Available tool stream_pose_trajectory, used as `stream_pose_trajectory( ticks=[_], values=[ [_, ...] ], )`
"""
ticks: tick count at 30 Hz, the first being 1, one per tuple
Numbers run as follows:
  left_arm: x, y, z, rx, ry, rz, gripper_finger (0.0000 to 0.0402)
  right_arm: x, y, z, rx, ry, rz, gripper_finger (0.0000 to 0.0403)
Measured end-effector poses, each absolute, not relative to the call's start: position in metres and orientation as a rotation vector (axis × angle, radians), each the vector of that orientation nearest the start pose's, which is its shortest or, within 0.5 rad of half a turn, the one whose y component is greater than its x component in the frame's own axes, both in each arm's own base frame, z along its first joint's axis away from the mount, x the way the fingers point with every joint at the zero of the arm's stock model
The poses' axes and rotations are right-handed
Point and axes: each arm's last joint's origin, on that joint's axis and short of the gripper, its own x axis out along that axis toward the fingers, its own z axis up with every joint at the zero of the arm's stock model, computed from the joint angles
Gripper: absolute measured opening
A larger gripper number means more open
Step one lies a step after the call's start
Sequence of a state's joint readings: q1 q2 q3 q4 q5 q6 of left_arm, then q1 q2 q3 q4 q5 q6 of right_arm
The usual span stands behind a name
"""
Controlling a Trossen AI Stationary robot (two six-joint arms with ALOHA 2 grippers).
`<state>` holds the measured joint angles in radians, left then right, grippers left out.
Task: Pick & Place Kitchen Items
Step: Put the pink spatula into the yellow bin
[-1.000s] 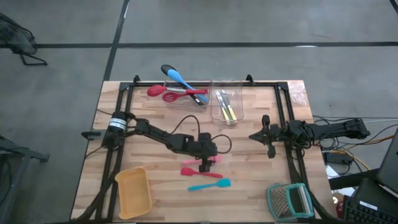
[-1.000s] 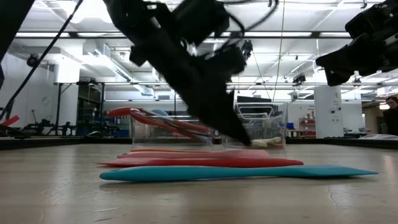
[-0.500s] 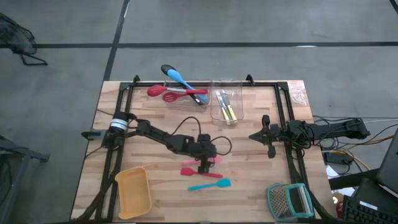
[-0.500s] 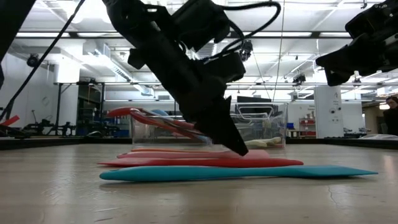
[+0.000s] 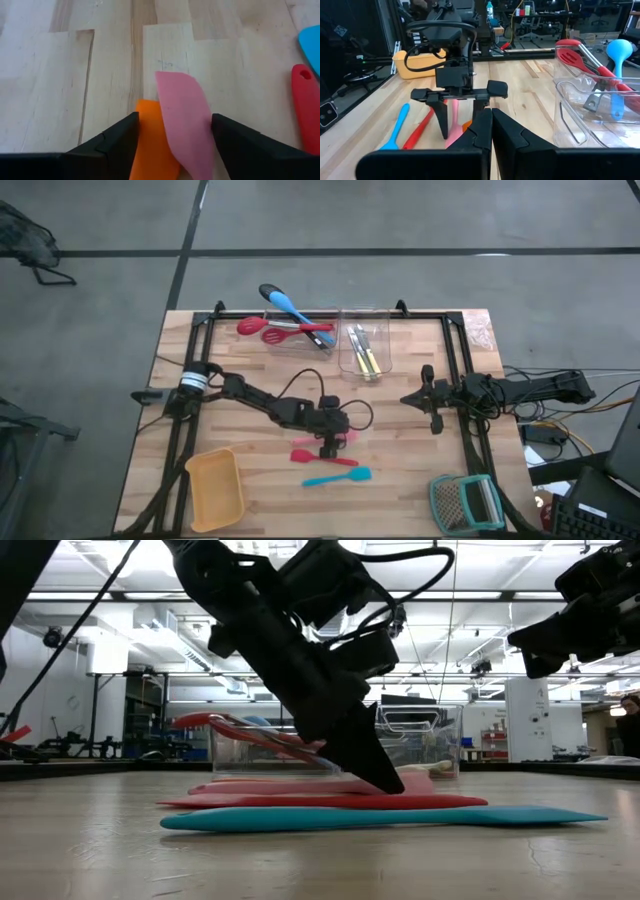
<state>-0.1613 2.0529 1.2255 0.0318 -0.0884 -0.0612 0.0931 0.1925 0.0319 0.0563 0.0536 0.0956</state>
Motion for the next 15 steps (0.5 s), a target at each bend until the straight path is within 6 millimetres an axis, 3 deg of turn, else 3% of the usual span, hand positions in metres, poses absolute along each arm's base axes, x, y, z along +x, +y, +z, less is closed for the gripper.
stream_pose_trajectory(
  ticks=[9, 15],
  values=[
    [0.414, -0.067, 0.130, 0.064, 0.790, -0.056, 0.0143, 0.108, 0.009, 0.164, 0.087, 0.106, 0.035, 0.0008],
    [0.402, -0.071, 0.148, 0.071, 0.838, -0.092, 0.0066, 0.108, 0.009, 0.164, 0.089, 0.105, 0.034, 0.0009]
  ],
)
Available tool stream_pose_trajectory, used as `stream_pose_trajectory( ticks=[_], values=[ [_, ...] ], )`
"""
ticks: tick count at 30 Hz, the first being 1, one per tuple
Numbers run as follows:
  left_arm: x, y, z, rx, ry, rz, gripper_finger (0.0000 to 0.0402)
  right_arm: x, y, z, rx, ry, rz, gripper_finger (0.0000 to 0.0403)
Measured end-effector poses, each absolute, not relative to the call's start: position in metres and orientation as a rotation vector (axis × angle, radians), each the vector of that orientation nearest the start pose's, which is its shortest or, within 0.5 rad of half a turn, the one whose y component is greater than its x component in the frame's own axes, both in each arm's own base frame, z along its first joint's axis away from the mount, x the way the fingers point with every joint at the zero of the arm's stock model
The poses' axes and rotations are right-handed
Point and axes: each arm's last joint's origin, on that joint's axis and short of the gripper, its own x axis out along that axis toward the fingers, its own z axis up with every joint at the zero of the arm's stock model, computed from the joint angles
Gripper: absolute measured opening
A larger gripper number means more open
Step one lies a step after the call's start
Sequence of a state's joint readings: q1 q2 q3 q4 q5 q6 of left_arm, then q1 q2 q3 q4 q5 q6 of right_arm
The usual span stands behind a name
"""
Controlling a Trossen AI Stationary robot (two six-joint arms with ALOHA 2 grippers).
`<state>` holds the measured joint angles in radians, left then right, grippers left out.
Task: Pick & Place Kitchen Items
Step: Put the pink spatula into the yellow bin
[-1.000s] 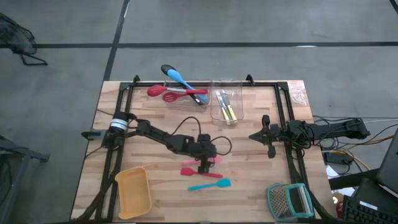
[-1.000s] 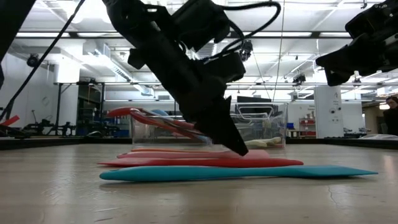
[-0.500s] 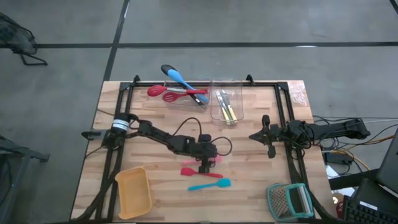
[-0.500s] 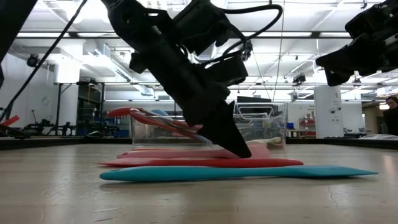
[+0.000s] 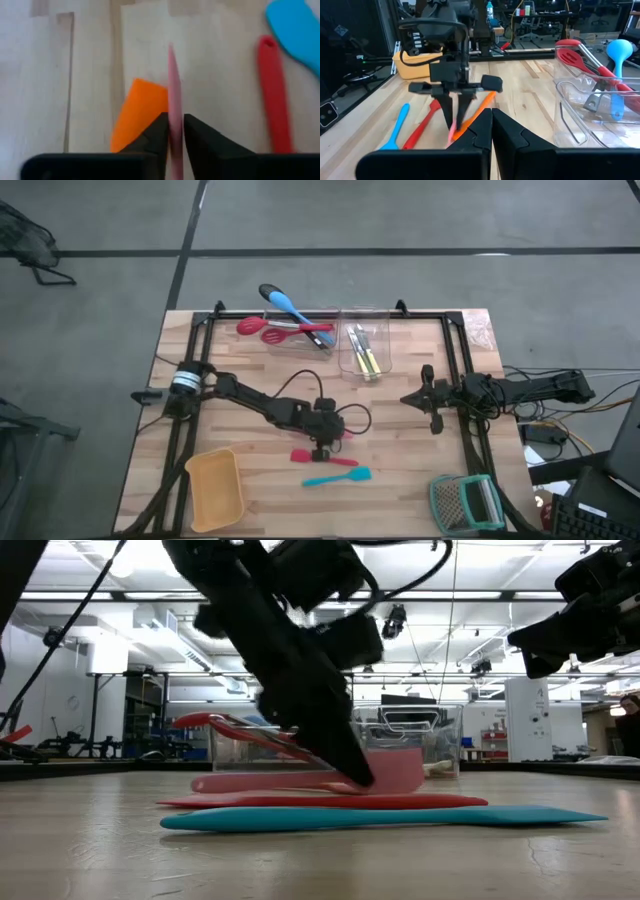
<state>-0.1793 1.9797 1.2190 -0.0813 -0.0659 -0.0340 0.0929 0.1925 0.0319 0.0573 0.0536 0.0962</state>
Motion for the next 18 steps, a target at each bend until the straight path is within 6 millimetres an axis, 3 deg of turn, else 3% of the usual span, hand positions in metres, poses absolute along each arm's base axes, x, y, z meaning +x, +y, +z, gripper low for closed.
stream_pose_trajectory(
  ticks=[5, 11, 18],
  values=[
    [0.381, -0.074, 0.184, 0.062, 0.887, -0.099, 0.0017, 0.108, 0.009, 0.164, 0.087, 0.105, 0.034, 0.0009],
    [0.358, -0.079, 0.223, 0.042, 0.868, -0.110, 0.0025, 0.108, 0.009, 0.164, 0.089, 0.106, 0.033, 0.0008],
    [0.348, -0.083, 0.241, 0.042, 0.843, -0.125, 0.0016, 0.108, 0.009, 0.164, 0.087, 0.105, 0.034, 0.0008]
  ],
)
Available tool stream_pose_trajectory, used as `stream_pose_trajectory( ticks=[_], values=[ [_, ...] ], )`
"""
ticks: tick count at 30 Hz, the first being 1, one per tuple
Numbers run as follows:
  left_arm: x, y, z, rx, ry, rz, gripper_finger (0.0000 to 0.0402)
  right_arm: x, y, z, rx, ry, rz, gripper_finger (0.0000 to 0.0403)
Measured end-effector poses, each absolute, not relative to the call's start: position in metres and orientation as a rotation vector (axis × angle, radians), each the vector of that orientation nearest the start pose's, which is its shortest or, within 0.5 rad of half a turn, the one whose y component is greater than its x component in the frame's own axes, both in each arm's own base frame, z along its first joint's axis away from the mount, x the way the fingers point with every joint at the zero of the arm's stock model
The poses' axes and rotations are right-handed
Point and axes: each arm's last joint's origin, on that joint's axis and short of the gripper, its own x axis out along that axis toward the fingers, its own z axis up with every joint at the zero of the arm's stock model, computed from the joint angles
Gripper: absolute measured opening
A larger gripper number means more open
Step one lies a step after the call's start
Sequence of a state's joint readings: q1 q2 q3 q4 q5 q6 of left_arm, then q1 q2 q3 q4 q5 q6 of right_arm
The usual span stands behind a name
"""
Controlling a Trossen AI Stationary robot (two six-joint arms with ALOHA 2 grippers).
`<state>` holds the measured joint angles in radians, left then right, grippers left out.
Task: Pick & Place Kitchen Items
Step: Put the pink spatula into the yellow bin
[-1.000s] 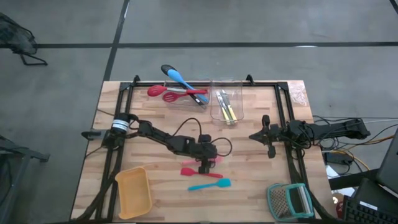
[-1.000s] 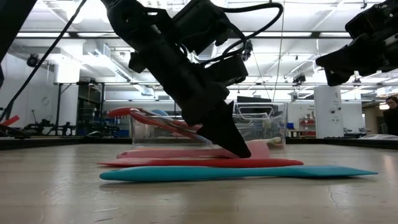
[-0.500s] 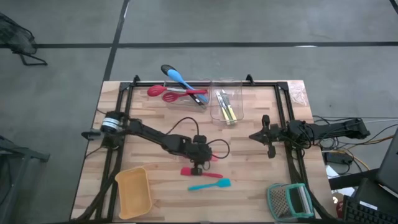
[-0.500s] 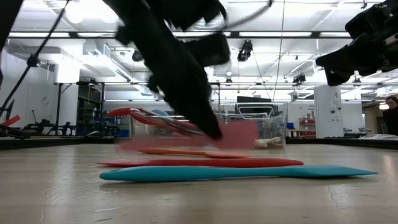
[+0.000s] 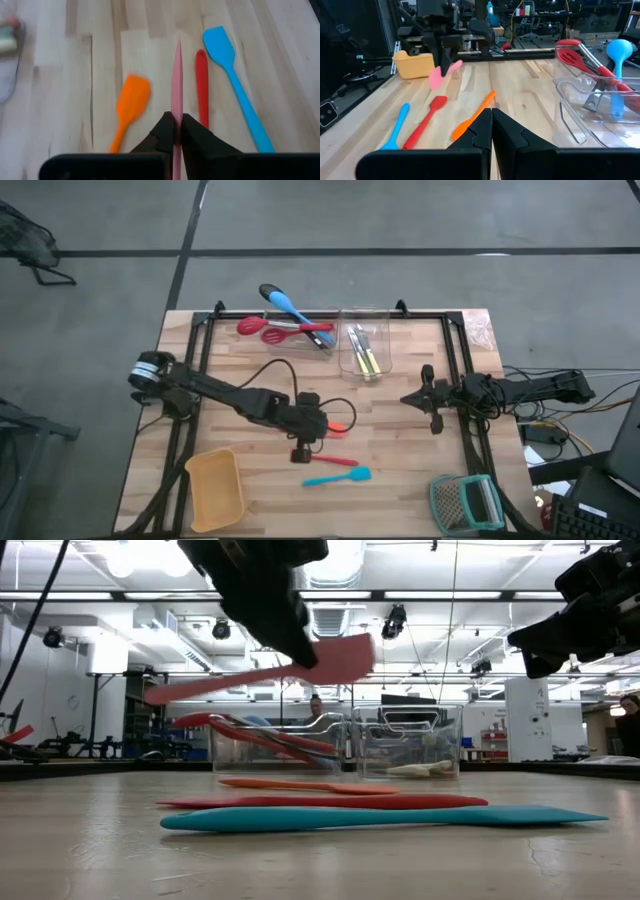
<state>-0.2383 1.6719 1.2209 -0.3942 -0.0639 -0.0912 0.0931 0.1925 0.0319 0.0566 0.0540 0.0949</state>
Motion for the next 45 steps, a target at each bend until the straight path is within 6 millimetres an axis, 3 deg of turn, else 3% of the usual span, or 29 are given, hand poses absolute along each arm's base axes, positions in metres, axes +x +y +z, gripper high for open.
stream_pose_trajectory(
  ticks=[8, 16, 25, 34, 39, 45],
  values=[
    [0.307, -0.087, 0.249, -0.186, 1.139, -0.163, 0.0025, 0.108, 0.009, 0.164, 0.088, 0.105, 0.035, 0.0009],
    [0.265, -0.113, 0.266, -0.301, 1.285, -0.095, 0.0018, 0.108, 0.009, 0.164, 0.089, 0.105, 0.035, 0.0009],
    [0.208, -0.154, 0.283, -0.149, 1.378, -0.216, 0.0021, 0.108, 0.009, 0.164, 0.089, 0.106, 0.034, 0.0008],
    [0.160, -0.200, 0.283, 0.016, 1.426, -0.393, 0.0028, 0.108, 0.009, 0.164, 0.087, 0.105, 0.035, 0.0008],
    [0.144, -0.212, 0.282, 0.024, 1.407, -0.359, 0.0028, 0.108, 0.009, 0.164, 0.087, 0.105, 0.035, 0.0008],
    [0.142, -0.217, 0.268, 0.029, 1.341, -0.336, 0.0029, 0.108, 0.009, 0.164, 0.088, 0.105, 0.035, 0.0008]
  ],
)
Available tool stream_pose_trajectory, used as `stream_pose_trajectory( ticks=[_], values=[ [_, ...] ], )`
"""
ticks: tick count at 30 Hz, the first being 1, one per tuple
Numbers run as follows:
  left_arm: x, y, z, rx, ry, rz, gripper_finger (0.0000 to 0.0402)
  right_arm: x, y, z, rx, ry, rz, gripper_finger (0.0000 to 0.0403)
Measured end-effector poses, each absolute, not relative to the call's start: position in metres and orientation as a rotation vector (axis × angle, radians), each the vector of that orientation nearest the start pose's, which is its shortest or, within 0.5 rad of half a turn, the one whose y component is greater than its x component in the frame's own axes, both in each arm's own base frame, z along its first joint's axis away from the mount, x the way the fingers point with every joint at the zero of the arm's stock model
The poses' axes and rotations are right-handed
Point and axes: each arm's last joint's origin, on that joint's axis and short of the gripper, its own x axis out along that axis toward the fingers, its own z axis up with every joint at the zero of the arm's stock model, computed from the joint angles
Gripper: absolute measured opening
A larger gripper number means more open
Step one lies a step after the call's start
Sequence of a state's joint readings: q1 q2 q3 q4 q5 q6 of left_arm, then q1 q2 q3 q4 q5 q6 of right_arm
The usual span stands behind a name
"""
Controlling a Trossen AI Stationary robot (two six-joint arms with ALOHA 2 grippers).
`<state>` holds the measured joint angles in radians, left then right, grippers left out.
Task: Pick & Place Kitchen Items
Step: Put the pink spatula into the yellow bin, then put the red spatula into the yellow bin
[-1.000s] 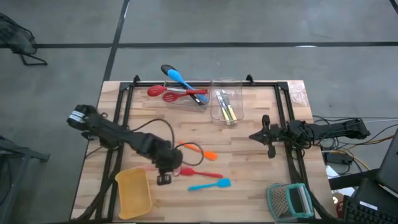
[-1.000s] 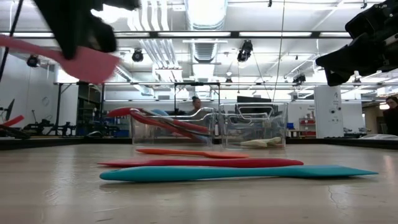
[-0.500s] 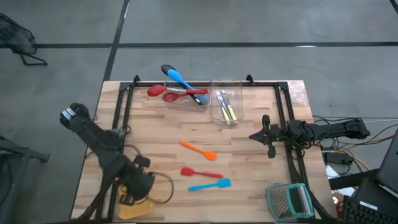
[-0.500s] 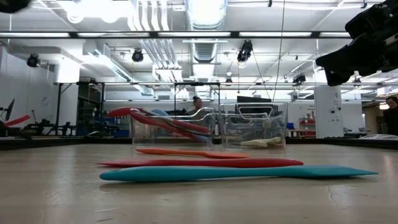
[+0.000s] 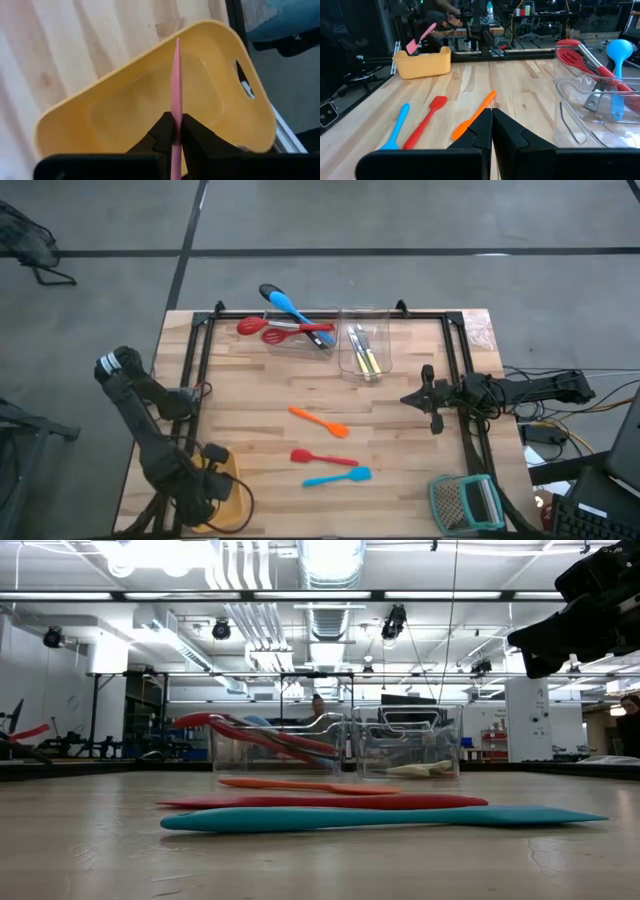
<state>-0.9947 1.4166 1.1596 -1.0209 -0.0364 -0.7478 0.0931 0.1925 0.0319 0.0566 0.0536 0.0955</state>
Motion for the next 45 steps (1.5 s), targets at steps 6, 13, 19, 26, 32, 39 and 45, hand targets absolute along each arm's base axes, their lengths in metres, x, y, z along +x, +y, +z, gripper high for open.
stream_pose_trajectory(
  ticks=[6, 13, 19, 26, 32, 39, 45],
  values=[
    [0.143, -0.219, 0.245, -0.032, 1.336, -0.336, 0.0030, 0.108, 0.009, 0.164, 0.089, 0.105, 0.034, 0.0008],
    [0.141, -0.215, 0.234, -0.044, 1.354, -0.278, 0.0038, 0.108, 0.009, 0.164, 0.087, 0.105, 0.035, 0.0008],
    [0.143, -0.214, 0.234, -0.068, 1.324, -0.233, 0.0094, 0.108, 0.009, 0.164, 0.087, 0.105, 0.035, 0.0008],
    [0.145, -0.217, 0.238, -0.096, 1.306, -0.232, 0.0153, 0.108, 0.009, 0.164, 0.088, 0.106, 0.035, 0.0008],
    [0.151, -0.218, 0.249, -0.111, 1.230, -0.200, 0.0160, 0.108, 0.009, 0.164, 0.087, 0.105, 0.034, 0.0008],
    [0.178, -0.211, 0.267, -0.087, 0.845, 0.029, 0.0159, 0.108, 0.009, 0.164, 0.089, 0.106, 0.035, 0.0008],
    [0.204, -0.206, 0.272, 0.075, 0.727, -0.053, 0.0159, 0.108, 0.009, 0.164, 0.088, 0.105, 0.035, 0.0008]
  ],
)
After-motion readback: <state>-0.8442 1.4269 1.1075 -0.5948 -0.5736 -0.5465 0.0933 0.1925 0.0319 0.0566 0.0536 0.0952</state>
